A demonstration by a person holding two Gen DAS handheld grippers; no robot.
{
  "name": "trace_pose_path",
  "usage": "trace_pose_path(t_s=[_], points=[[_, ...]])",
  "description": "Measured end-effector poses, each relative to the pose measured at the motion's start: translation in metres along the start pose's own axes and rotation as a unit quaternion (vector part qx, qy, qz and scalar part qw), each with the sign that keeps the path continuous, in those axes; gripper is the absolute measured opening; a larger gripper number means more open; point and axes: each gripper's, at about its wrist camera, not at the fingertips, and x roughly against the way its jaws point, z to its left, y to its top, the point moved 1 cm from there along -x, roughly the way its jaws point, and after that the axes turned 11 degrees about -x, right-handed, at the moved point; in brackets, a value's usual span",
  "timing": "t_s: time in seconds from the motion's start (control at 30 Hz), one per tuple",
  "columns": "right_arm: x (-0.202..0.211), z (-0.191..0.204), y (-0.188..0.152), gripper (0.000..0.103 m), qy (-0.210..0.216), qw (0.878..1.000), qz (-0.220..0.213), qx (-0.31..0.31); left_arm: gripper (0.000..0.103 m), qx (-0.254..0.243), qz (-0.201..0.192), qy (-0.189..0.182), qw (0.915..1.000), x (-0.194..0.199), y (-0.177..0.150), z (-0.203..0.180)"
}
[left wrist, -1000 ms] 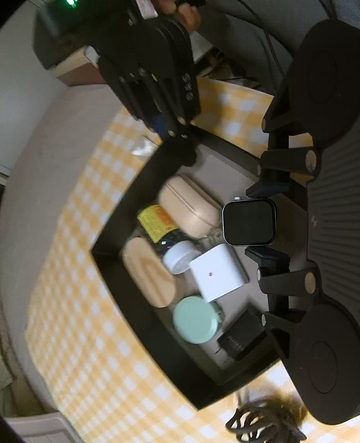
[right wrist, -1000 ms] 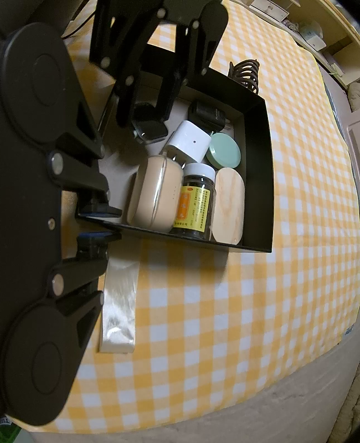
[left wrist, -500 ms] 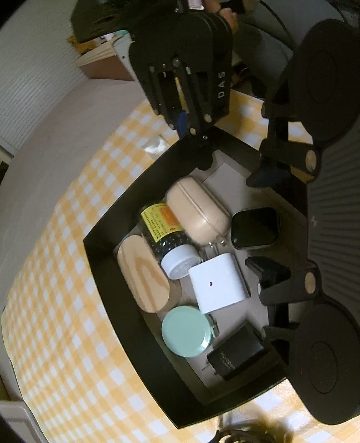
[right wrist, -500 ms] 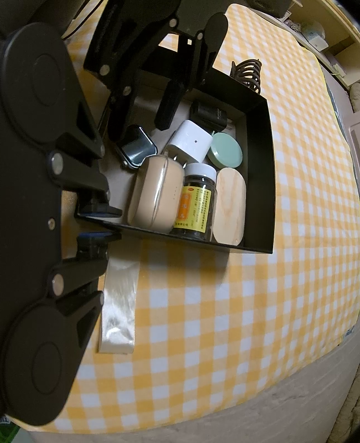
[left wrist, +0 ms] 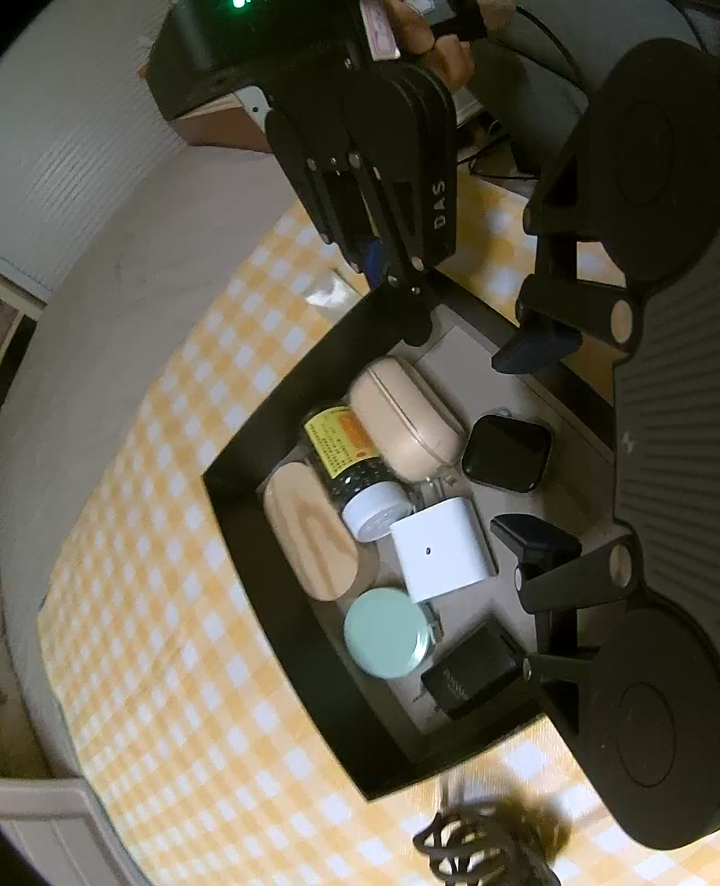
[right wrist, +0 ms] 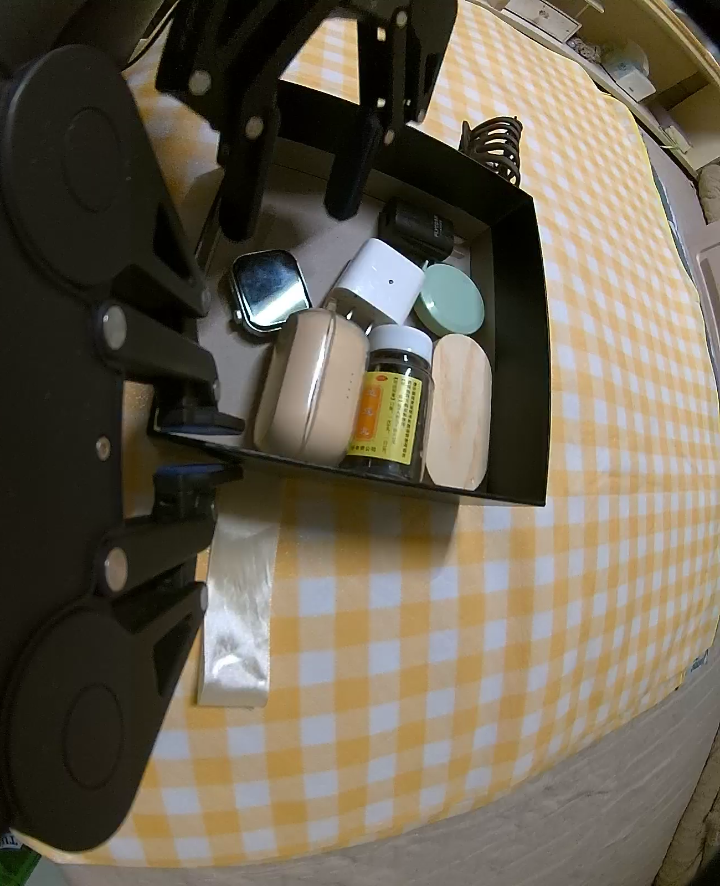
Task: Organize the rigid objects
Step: 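Carry the smartwatch with the left gripper into the box and release, then move the left gripper to the dark coiled hair clip and close on it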
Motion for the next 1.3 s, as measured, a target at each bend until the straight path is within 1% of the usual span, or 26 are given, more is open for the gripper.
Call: trace_pose_path(t_s=[0.1, 0.17, 0.2, 0.27, 0.3, 0.37, 0.43, 0.7, 0.87, 1.07, 1.17, 1.3], points=[[0.000, 0.000, 0.000, 0.011, 0.000, 1.000, 0.000, 0.000, 0.065, 0.003, -0.011, 0.011, 0.9999, 0.010, -0.002, -0.004], [0.000, 0.000, 0.000, 0.011, 0.000, 1.000, 0.000, 0.000, 0.075, 0.005, -0.019, 0.018, 0.9996, 0.017, -0.002, -0.007], [0.000, 0.000, 0.000, 0.011, 0.000, 1.000, 0.000, 0.000, 0.078, 0.006, -0.023, 0.021, 0.9995, 0.020, -0.003, -0.008], [0.000, 0.000, 0.000, 0.011, 0.000, 1.000, 0.000, 0.000, 0.089, 0.006, -0.034, 0.031, 0.9989, 0.027, -0.004, -0.012], [0.000, 0.000, 0.000, 0.011, 0.000, 1.000, 0.000, 0.000, 0.091, 0.006, -0.038, 0.035, 0.9987, 0.029, -0.004, -0.014], [0.000, 0.000, 0.000, 0.011, 0.000, 1.000, -0.001, 0.000, 0.100, 0.006, -0.042, 0.044, 0.9981, 0.035, -0.005, -0.017], [0.000, -0.001, 0.001, 0.011, 0.000, 1.000, -0.001, 0.000, 0.103, 0.004, -0.046, 0.048, 0.9978, 0.040, -0.008, -0.020], [0.000, -0.002, 0.002, 0.010, -0.002, 1.000, -0.003, 0.000, 0.103, 0.007, -0.057, 0.084, 0.9948, 0.053, -0.020, -0.029], [0.002, -0.002, 0.002, 0.010, -0.004, 1.000, -0.005, 0.001, 0.103, 0.012, -0.068, 0.086, 0.9939, 0.063, -0.027, -0.032], [0.005, -0.002, 0.000, 0.010, -0.006, 1.000, -0.008, 0.002, 0.103, 0.023, -0.092, 0.103, 0.9901, 0.078, -0.028, -0.032], [0.004, -0.002, 0.000, 0.010, -0.005, 1.000, -0.008, 0.002, 0.103, 0.042, -0.109, 0.123, 0.9855, 0.089, -0.027, -0.025], [0.005, -0.001, 0.000, 0.009, -0.005, 1.000, -0.008, 0.002, 0.103, 0.072, -0.133, 0.174, 0.9731, 0.103, -0.027, -0.007]])
